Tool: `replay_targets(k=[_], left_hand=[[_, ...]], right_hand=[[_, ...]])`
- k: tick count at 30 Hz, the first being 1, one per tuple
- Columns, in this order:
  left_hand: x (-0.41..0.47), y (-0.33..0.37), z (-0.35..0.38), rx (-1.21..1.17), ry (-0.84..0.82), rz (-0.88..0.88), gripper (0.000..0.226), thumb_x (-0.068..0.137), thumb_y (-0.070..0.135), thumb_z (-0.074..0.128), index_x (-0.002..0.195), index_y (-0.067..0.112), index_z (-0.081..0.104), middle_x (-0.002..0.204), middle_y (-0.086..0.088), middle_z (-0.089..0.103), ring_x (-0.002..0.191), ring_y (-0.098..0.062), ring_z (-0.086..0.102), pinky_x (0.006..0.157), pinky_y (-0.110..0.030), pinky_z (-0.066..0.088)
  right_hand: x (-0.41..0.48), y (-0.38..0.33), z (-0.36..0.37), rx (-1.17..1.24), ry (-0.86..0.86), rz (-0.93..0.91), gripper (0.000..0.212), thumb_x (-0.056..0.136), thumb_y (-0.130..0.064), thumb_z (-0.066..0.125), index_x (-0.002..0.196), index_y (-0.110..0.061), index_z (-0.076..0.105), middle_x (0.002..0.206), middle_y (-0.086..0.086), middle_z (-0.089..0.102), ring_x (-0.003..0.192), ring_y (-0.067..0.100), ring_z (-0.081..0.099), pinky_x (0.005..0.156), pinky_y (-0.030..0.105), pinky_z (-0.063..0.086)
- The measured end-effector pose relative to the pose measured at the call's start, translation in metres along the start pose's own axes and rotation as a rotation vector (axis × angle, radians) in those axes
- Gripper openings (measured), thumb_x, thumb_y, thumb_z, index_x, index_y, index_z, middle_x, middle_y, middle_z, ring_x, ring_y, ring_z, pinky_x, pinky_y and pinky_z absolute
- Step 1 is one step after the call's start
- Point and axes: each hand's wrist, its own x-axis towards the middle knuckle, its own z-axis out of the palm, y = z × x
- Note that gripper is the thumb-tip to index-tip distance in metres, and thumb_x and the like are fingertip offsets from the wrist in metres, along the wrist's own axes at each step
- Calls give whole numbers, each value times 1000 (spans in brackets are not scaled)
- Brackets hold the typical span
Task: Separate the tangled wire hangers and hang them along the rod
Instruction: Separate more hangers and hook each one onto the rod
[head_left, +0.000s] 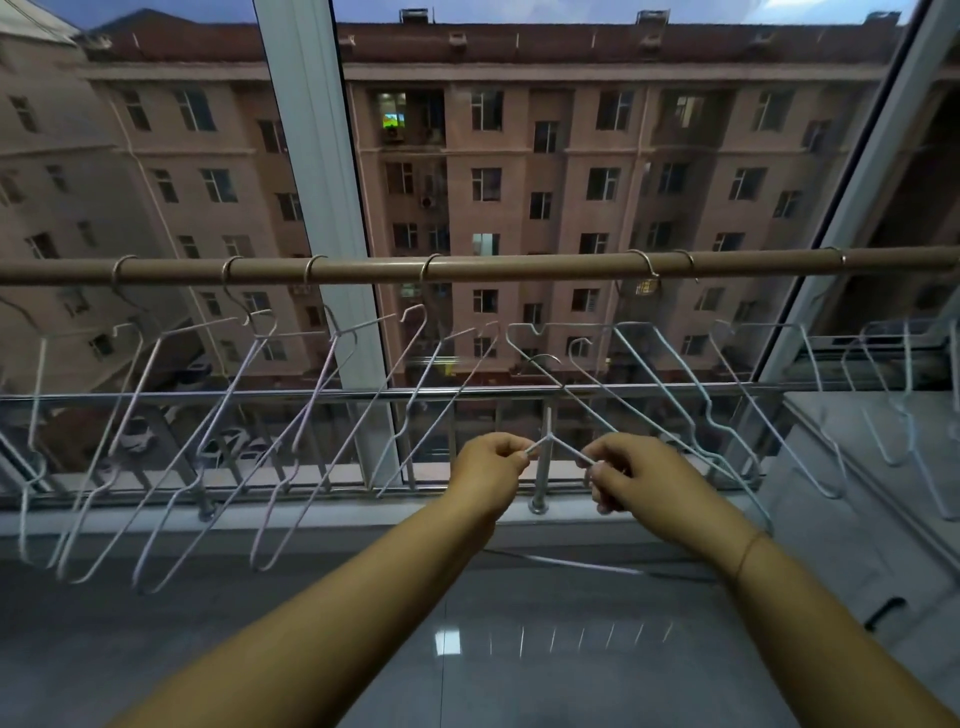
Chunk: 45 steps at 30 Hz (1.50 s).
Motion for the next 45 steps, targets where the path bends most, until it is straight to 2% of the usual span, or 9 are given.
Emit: replay_targets(k=[4, 7, 11, 15, 22, 27, 33, 38, 45], left_hand=[[-5, 4, 8, -53, 140, 37, 13, 87, 16, 63, 99, 20, 61, 108, -5, 62, 100, -21, 59, 90, -36, 50], [-14, 18, 12, -173, 219, 82, 15, 84, 23, 66, 93, 15, 58, 92, -5, 60, 85, -20, 58, 71, -28, 46], [-36, 43, 17, -283, -32, 143, 24, 89, 26, 61, 85, 6, 72, 68, -3, 62, 63, -12, 53, 58, -23, 45], [-42, 65, 18, -376, -66, 184, 18, 88, 15, 62, 92, 1, 73, 82, -15, 69, 75, -20, 62, 79, -37, 56], [-30, 89, 5, -382, -41, 201, 8, 86, 12, 64, 88, 9, 71, 77, -7, 70, 70, -14, 64, 70, -26, 53], [-19, 100, -7, -425, -4, 155, 12, 87, 9, 61, 92, 3, 71, 64, -5, 67, 54, -11, 62, 47, -13, 50], [-9, 90, -8, -409, 58, 88, 22, 88, 5, 59, 105, -8, 67, 78, -18, 61, 59, -19, 52, 54, -22, 42], [-4, 77, -7, -390, 70, 35, 14, 87, 5, 60, 97, -3, 67, 68, -14, 58, 53, -18, 50, 50, -21, 45], [-6, 68, -10, -339, 225, 149, 23, 86, 15, 64, 107, 11, 55, 96, -4, 60, 79, -10, 56, 61, -18, 41]], right_hand=[[-21, -14, -13, 355, -86, 71, 19, 93, 0, 43, 99, -1, 60, 62, 9, 60, 52, 18, 58, 54, 27, 53], [-30, -24, -18, 458, -57, 68, 22, 93, 2, 40, 99, -5, 60, 61, 9, 59, 50, 15, 58, 50, 23, 50], [-33, -38, -26, 563, -14, 20, 27, 93, 3, 38, 98, -9, 61, 63, 9, 59, 52, 14, 58, 53, 23, 51], [-29, -50, -33, 577, 49, -64, 23, 92, 1, 43, 103, -7, 62, 64, 8, 60, 55, 14, 58, 55, 21, 54], [-10, -69, -36, 576, 106, -132, 26, 92, -3, 45, 98, -20, 63, 54, -2, 59, 45, 5, 49, 46, 15, 44], [11, -81, -29, 631, 86, -114, 25, 93, -2, 42, 114, -3, 57, 59, 6, 56, 42, 4, 47, 44, 13, 42], [27, -73, -10, 583, 65, -42, 29, 93, -4, 42, 120, -3, 54, 61, 4, 57, 40, 1, 48, 41, 13, 41], [28, -62, 1, 566, 42, 5, 28, 92, -6, 43, 116, -6, 58, 64, 3, 62, 47, 4, 54, 49, 17, 47], [16, -45, -1, 334, 203, -19, 29, 88, -18, 53, 118, -18, 58, 104, 1, 65, 92, 14, 62, 83, 32, 54]])
